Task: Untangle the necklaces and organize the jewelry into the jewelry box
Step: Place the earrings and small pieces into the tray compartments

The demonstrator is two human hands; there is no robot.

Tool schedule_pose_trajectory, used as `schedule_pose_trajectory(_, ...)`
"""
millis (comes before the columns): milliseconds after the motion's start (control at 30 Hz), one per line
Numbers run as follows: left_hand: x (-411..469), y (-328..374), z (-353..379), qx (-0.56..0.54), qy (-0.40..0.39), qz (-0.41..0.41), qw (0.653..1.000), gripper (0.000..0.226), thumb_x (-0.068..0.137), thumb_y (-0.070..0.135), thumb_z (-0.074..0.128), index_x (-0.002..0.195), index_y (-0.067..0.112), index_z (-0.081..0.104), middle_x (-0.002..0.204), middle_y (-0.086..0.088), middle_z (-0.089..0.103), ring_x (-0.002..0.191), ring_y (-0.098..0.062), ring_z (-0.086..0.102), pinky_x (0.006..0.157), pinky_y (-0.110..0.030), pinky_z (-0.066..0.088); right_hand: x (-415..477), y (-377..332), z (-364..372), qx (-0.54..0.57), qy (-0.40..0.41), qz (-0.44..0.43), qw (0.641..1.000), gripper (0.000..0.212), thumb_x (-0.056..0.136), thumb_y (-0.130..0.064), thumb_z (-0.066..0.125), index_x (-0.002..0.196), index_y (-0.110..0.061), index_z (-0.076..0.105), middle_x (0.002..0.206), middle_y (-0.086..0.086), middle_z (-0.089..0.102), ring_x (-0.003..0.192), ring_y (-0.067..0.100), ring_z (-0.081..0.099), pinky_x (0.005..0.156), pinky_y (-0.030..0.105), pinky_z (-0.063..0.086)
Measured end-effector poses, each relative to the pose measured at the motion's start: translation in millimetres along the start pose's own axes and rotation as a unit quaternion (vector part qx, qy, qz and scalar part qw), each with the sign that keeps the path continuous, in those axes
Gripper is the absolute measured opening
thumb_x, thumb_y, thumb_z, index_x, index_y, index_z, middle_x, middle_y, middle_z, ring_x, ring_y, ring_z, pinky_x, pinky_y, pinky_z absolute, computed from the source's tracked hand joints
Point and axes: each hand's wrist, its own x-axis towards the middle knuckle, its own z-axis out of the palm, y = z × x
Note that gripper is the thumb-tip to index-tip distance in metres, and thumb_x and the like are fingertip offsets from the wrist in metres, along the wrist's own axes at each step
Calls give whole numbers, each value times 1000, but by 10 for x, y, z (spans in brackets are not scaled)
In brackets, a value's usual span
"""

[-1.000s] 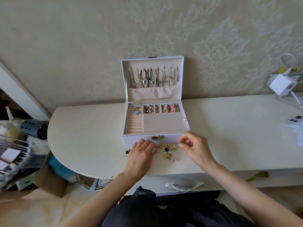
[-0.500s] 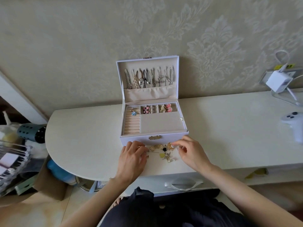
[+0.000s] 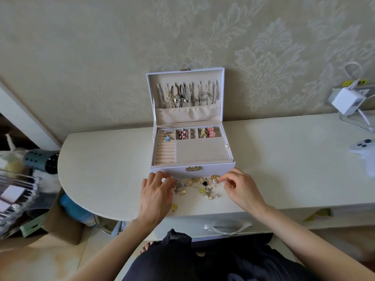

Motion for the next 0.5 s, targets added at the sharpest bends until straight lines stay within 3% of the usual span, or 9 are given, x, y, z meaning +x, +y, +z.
schedule_pose_trajectory(200,-3,-24,-7,2,-5,-19,1000,20,67,12,83,83,17,72,87,-2,64,73,-29,57,59,-34,41,-9,-43,2,-3,14,-17,1000,20,84,-5,58,82,-21,70,81,-9,57,61,3,50,60,27,45)
schedule_pose_trajectory(500,-38,-79,-1,-106,-13,-71,992,22,71,-1,77,83,9,62,81,-4,63,67,-29,56,60,-33,44,27,-98,67,6,34,-54,998,20,82,-3,61,81,-21,70,79,-12,56,58,-2,47,58,20,40)
